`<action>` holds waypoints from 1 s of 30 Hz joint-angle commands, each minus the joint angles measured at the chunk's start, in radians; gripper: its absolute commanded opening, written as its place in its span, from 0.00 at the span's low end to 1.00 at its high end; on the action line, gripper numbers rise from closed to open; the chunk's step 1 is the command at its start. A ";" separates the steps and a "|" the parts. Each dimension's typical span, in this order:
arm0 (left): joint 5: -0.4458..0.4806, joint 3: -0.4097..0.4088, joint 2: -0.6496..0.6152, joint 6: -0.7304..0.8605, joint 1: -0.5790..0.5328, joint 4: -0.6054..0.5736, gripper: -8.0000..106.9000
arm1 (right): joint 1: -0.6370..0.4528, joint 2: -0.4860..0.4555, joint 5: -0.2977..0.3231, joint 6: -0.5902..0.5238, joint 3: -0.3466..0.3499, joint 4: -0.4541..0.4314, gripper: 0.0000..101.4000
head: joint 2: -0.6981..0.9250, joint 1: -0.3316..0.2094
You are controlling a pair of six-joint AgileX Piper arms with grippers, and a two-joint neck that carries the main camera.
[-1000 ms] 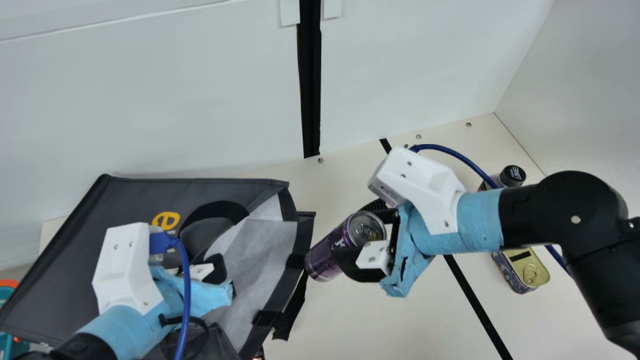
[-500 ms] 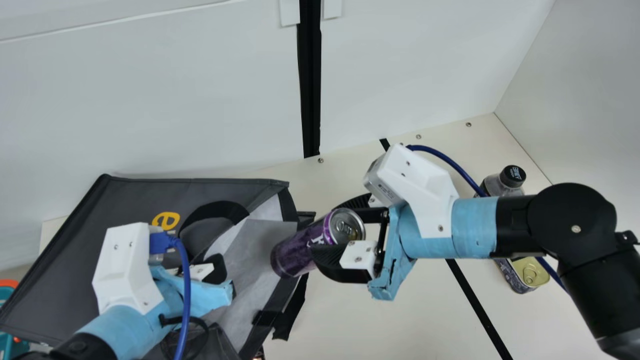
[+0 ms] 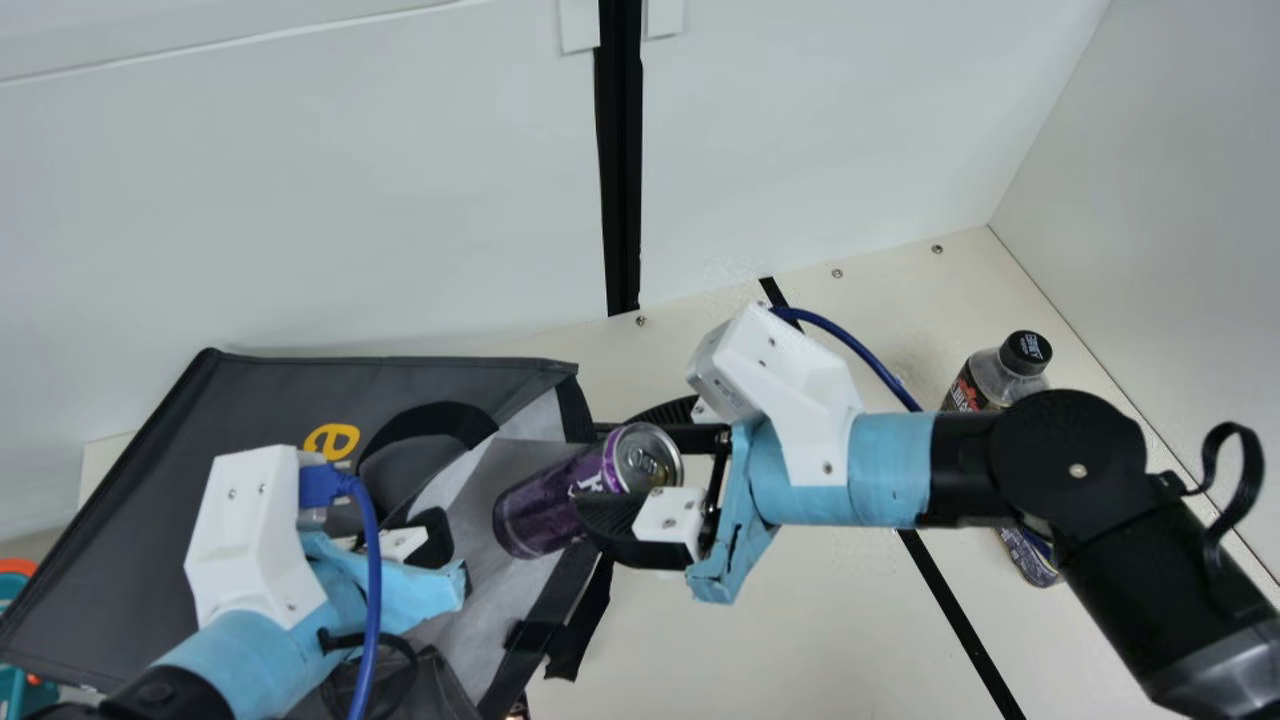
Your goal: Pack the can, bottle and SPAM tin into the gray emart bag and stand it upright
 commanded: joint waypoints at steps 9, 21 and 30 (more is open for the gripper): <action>0.000 0.000 0.000 0.000 0.000 0.000 0.00 | 0.070 0.041 -0.106 -0.049 0.039 0.059 0.00 | -0.001 -0.023; 0.000 0.000 0.000 0.000 0.000 0.000 0.00 | 0.123 0.107 -0.202 -0.124 0.075 0.125 0.00 | -0.001 -0.023; 0.000 0.000 0.000 0.000 0.000 0.000 0.00 | 0.161 0.167 -0.266 -0.184 0.087 0.178 0.00 | -0.001 -0.023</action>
